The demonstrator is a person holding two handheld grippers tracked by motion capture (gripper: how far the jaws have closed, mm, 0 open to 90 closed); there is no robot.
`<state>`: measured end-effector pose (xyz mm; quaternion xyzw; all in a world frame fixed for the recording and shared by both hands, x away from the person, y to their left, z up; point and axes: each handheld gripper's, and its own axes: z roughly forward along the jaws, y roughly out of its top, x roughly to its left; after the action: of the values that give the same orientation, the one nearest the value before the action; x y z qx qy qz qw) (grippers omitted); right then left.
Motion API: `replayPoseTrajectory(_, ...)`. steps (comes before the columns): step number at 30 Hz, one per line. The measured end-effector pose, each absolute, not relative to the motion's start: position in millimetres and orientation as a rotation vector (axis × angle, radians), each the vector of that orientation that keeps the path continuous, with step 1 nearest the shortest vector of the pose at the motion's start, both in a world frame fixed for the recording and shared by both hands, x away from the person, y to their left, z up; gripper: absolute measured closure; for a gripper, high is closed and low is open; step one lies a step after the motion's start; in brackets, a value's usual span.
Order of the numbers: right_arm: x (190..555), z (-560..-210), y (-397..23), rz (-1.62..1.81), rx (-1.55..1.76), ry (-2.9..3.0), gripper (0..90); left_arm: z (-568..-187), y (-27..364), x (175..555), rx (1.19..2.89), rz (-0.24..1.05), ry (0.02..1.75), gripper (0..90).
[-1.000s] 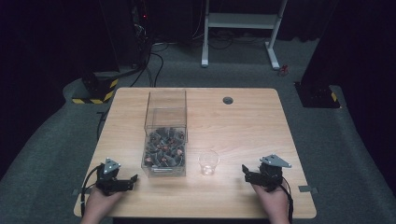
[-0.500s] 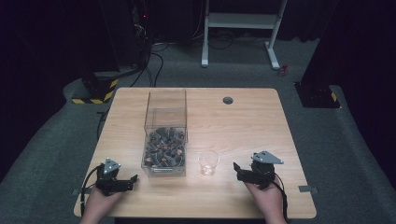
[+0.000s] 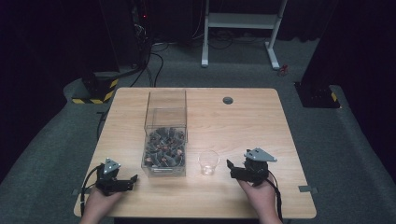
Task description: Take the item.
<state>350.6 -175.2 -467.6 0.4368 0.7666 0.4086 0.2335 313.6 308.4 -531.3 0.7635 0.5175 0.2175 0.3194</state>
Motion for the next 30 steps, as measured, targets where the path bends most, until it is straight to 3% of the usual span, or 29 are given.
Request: replayPoseTrajectory(30,341,-438,-152,1.270,1.051,2.114,21.8,-531,308,314,2.003,0.575,1.362,2.2)
